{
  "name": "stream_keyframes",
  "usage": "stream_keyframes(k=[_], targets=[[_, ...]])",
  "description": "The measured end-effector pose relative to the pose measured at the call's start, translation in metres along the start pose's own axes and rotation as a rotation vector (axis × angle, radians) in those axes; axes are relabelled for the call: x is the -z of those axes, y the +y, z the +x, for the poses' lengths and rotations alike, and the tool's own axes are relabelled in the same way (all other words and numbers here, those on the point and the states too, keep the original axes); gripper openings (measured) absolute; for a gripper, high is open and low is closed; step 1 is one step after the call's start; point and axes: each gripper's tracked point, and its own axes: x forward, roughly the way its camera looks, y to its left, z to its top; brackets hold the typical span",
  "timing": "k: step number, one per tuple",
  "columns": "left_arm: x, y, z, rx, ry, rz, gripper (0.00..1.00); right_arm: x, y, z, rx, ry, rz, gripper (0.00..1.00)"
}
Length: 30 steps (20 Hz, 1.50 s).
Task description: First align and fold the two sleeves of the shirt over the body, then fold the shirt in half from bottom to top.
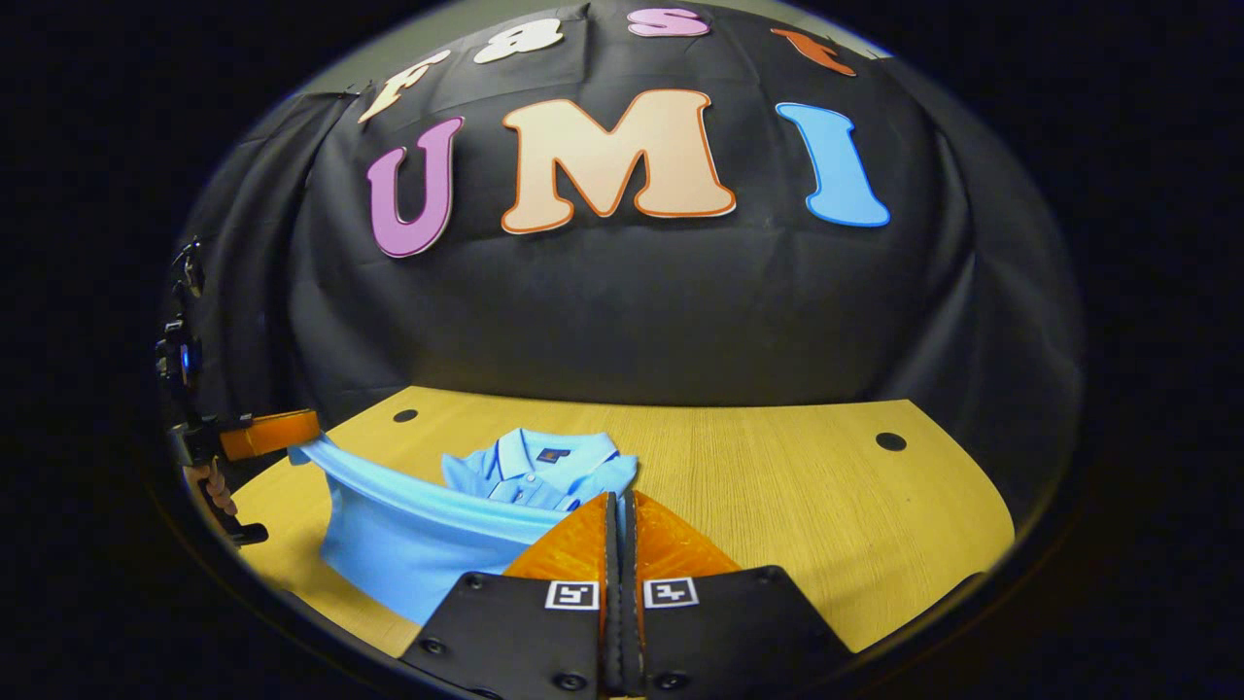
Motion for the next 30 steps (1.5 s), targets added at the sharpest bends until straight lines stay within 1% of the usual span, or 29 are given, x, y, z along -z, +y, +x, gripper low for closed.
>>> stream_keyframes(k=[1, 3, 5, 8, 10, 14, 15, 17, 18, 19, 21, 22, 23, 24, 25, 26, 27, 28, 30], targets=[[0.004, 0.000, 0.014, -0.005, 0.009, -0.005, 0.00, 0.002, -0.002, 0.016, 0.013, 0.001, -0.025, 0.02], [0.012, 0.005, 0.045, -0.019, 0.024, -0.015, 0.00, 0.008, -0.002, 0.045, 0.020, 0.028, -0.032, 0.02], [0.017, 0.013, 0.070, -0.040, 0.037, -0.019, 0.00, 0.013, -0.006, 0.071, 0.045, 0.041, -0.024, 0.02], [0.017, 0.024, 0.099, -0.074, 0.048, -0.013, 0.00, 0.014, -0.011, 0.102, 0.087, 0.057, 0.019, 0.02], [0.017, 0.031, 0.116, -0.101, 0.053, -0.009, 0.00, 0.020, -0.016, 0.123, 0.114, 0.080, 0.022, 0.02], [0.030, 0.039, 0.140, -0.130, 0.085, 0.016, 0.00, 0.043, -0.018, 0.141, 0.113, 0.141, 0.090, 0.02], [0.033, 0.038, 0.142, -0.126, 0.091, 0.014, 0.00, 0.046, -0.018, 0.144, 0.105, 0.146, 0.085, 0.02], [0.036, 0.038, 0.145, -0.121, 0.086, -0.006, 0.01, 0.048, -0.031, 0.145, 0.130, 0.132, 0.007, 0.06], [0.035, 0.040, 0.143, -0.126, 0.080, -0.010, 0.01, 0.045, -0.031, 0.143, 0.119, 0.122, -0.019, 0.10], [0.035, 0.044, 0.142, -0.139, 0.085, -0.001, 0.04, 0.041, -0.032, 0.138, 0.115, 0.124, -0.023, 0.10], [0.034, 0.046, 0.125, -0.148, 0.102, -0.005, 0.24, 0.032, -0.028, 0.126, 0.096, 0.099, 0.001, 0.70], [0.030, 0.046, 0.118, -0.143, 0.090, -0.018, 0.45, 0.024, -0.029, 0.122, 0.093, 0.079, 0.006, 0.99], [0.022, 0.049, 0.109, -0.149, 0.066, -0.025, 0.56, 0.018, -0.029, 0.115, 0.092, 0.055, 0.000, 0.96], [0.017, 0.055, 0.098, -0.163, 0.046, -0.019, 0.76, 0.013, -0.029, 0.108, 0.087, 0.037, -0.011, 0.96], [0.012, 0.060, 0.086, -0.181, 0.033, -0.004, 0.83, 0.008, -0.029, 0.098, 0.084, 0.022, -0.019, 0.96], [0.008, 0.066, 0.073, -0.199, 0.017, 0.017, 0.93, 0.006, -0.026, 0.086, 0.068, 0.006, -0.020, 0.96], [0.003, 0.067, 0.059, -0.193, 0.002, 0.041, 0.95, 0.003, -0.022, 0.072, 0.052, -0.009, -0.018, 0.98], [-0.001, 0.065, 0.044, -0.179, -0.017, 0.060, 0.94, 0.000, -0.019, 0.058, 0.033, -0.031, -0.016, 0.96], [-0.003, 0.060, 0.011, -0.152, -0.045, 0.078, 0.94, -0.009, -0.017, 0.025, 0.017, -0.085, -0.024, 0.98]])
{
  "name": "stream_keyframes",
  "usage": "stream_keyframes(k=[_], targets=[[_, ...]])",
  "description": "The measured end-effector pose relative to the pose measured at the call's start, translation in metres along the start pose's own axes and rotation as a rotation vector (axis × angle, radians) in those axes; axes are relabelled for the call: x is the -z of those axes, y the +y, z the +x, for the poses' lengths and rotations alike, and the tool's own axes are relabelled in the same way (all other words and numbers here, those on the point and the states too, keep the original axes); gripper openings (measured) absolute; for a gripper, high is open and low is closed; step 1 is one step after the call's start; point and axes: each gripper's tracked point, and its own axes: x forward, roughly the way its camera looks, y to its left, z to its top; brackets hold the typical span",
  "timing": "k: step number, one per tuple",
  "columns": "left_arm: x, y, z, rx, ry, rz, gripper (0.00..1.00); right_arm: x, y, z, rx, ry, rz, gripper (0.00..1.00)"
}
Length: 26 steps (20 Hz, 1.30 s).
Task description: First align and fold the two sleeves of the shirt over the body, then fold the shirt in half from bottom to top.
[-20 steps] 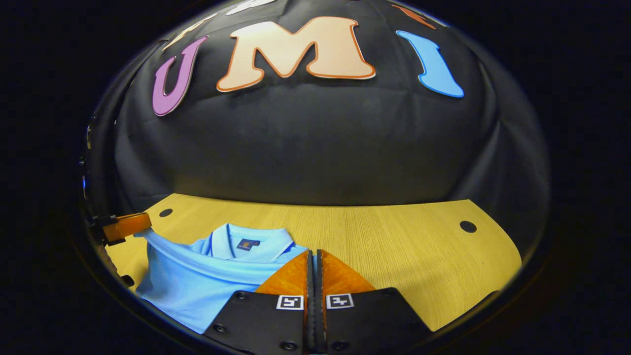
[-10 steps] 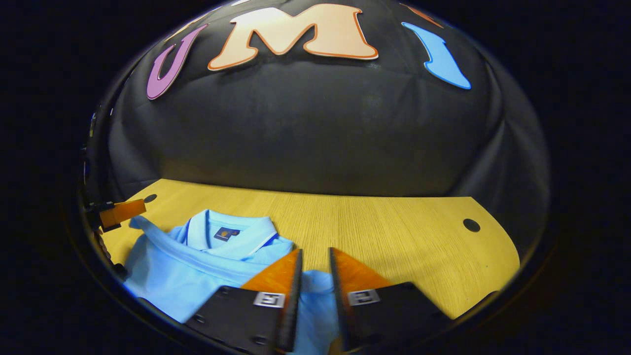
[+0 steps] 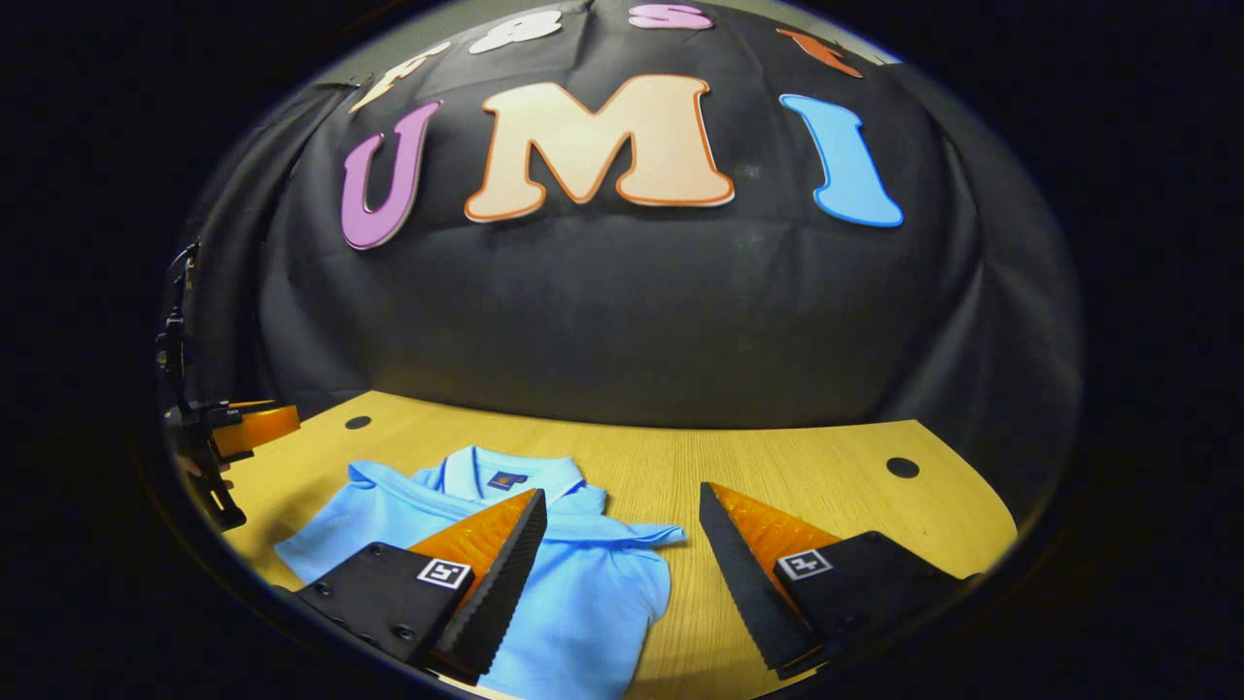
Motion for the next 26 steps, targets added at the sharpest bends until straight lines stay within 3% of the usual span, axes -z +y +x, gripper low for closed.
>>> stream_keyframes(k=[5, 10, 14, 19, 26], targets=[[-0.002, -0.007, -0.092, 0.035, -0.052, -0.022, 0.94, -0.018, 0.011, -0.096, -0.044, -0.112, -0.041, 0.98], [0.013, -0.028, -0.166, 0.088, -0.085, -0.019, 0.94, 0.007, 0.020, -0.178, -0.087, -0.154, -0.023, 0.98], [0.026, -0.050, -0.199, 0.158, -0.083, -0.018, 0.94, 0.029, 0.025, -0.224, -0.129, -0.187, 0.075, 0.98], [0.028, -0.061, -0.216, 0.185, -0.096, -0.043, 0.93, 0.030, 0.004, -0.248, -0.068, -0.278, 0.044, 0.98], [0.026, -0.078, -0.223, 0.214, -0.107, -0.034, 0.94, 0.031, 0.008, -0.252, -0.102, -0.269, 0.089, 0.98]])
